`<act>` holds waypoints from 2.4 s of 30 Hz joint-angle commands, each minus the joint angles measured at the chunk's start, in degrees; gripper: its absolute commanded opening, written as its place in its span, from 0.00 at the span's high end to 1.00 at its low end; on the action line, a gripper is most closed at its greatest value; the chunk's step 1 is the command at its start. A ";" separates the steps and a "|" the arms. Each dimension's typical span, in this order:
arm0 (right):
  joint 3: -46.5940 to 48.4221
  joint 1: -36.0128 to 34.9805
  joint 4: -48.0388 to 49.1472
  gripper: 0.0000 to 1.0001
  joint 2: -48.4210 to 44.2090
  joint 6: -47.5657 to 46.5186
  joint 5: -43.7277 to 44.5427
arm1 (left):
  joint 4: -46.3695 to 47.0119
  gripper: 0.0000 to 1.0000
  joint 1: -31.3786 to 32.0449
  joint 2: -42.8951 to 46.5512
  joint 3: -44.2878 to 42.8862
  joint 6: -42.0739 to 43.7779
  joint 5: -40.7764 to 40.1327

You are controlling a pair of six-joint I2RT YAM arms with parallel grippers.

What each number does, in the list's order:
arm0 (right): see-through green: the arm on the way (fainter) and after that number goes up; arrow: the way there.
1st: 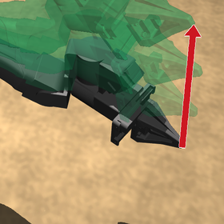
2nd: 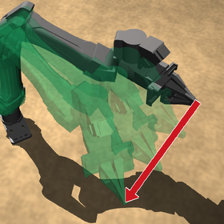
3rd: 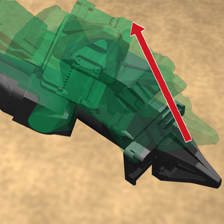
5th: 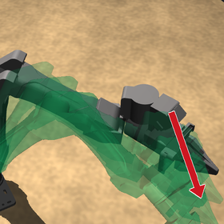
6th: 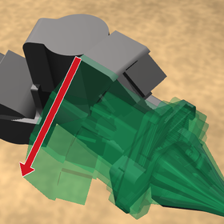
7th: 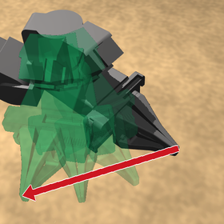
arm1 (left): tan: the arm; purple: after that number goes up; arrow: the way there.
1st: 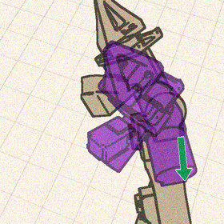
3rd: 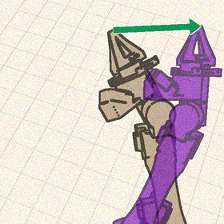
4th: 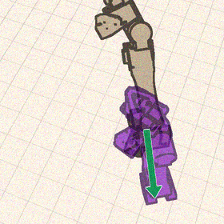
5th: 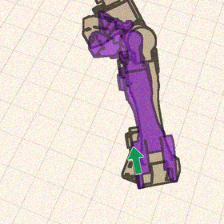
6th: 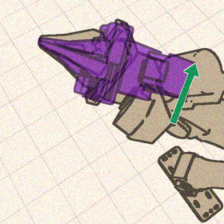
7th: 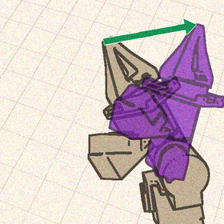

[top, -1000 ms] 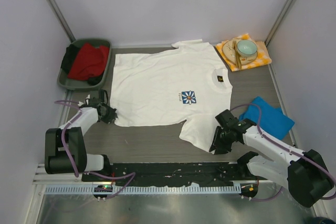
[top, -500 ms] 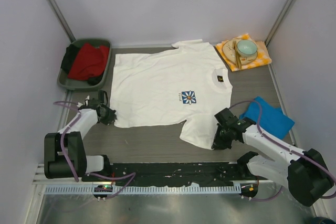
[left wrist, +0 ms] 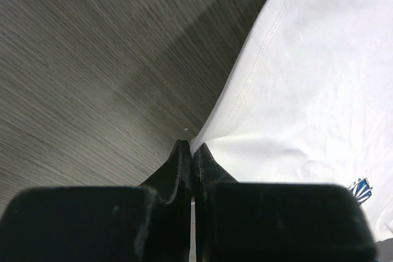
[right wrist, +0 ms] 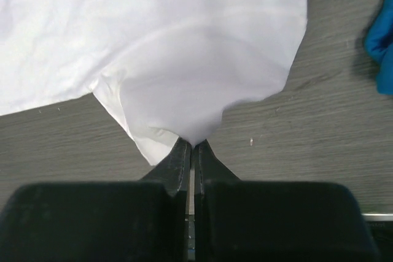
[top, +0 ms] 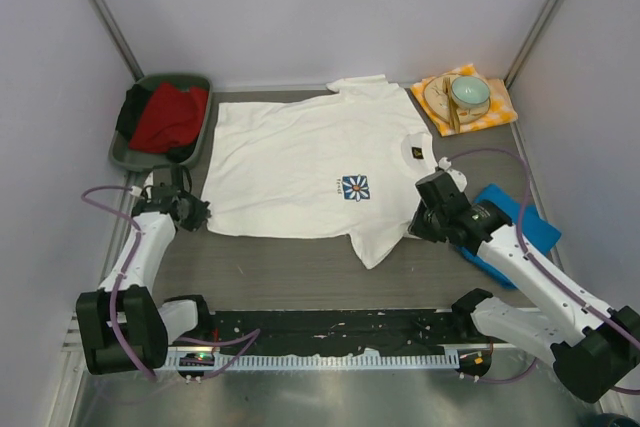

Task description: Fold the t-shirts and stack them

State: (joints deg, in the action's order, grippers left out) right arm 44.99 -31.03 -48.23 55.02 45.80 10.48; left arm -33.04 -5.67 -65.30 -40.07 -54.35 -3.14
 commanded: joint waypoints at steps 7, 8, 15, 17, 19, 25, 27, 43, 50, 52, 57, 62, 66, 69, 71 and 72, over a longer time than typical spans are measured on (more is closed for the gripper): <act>10.11 -0.09 -0.99 0.99 1.14 -3.09 11.49 | -1.15 1.00 -3.03 -0.35 -2.82 1.96 1.82; 10.90 -0.09 -1.08 0.99 0.88 -3.35 12.28 | -1.15 1.00 -3.38 -0.44 -2.73 2.14 2.08; 13.89 0.44 -3.19 0.99 0.00 -4.32 14.83 | -1.85 1.00 -4.87 1.22 -2.03 3.19 2.96; 14.77 0.44 -3.97 0.99 -0.27 -4.23 15.01 | -2.29 1.00 -4.79 1.93 -2.03 3.20 2.96; 15.47 0.44 -4.77 0.99 -1.06 -4.49 15.97 | -2.56 1.00 -4.79 2.80 -1.50 3.02 4.61; 17.67 0.35 -8.28 0.99 -3.60 -4.85 17.38 | -3.78 1.00 -4.79 6.41 0.35 2.75 5.68; 17.41 0.53 -9.86 0.99 -4.31 -4.76 16.77 | -4.14 1.00 -4.79 7.63 0.96 2.93 6.03; 20.22 0.44 -19.10 0.99 -12.84 -4.05 14.22 | -9.68 1.00 -4.79 17.13 2.99 3.19 5.86; 17.68 0.53 -15.32 0.99 -10.64 -4.49 13.07 | -8.54 1.00 -4.79 13.98 1.58 3.72 5.33; 16.80 0.44 -13.22 0.99 -9.59 -4.75 13.07 | -7.57 1.00 -4.79 13.01 1.67 3.72 5.33; 15.57 0.44 -8.03 0.99 -5.90 -5.81 12.20 | -4.85 1.00 -4.79 8.36 1.05 3.46 4.98; 16.79 0.70 -1.44 0.99 -0.20 -7.39 10.97 | -2.22 1.00 -4.87 4.04 -0.88 2.23 5.77; 17.85 3.51 2.87 0.99 4.03 -9.06 8.25 | -1.24 1.00 -4.79 0.53 -2.64 1.18 6.21; 17.32 9.56 7.17 0.99 6.75 -10.20 1.93 | -0.80 1.00 -4.87 -1.23 -3.61 0.56 5.86; 17.32 14.04 9.81 0.99 7.90 -10.56 -2.72 | -0.28 1.00 -4.87 -2.11 -4.13 0.12 5.77; 17.67 14.76 11.39 0.99 9.38 -10.91 -3.27 | 0.07 1.00 -4.87 -2.46 -4.13 -0.14 5.86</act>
State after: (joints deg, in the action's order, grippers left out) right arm 60.51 -21.10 -45.58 62.46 37.06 14.06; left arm -36.14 -10.04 -66.89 -41.74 -53.17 3.09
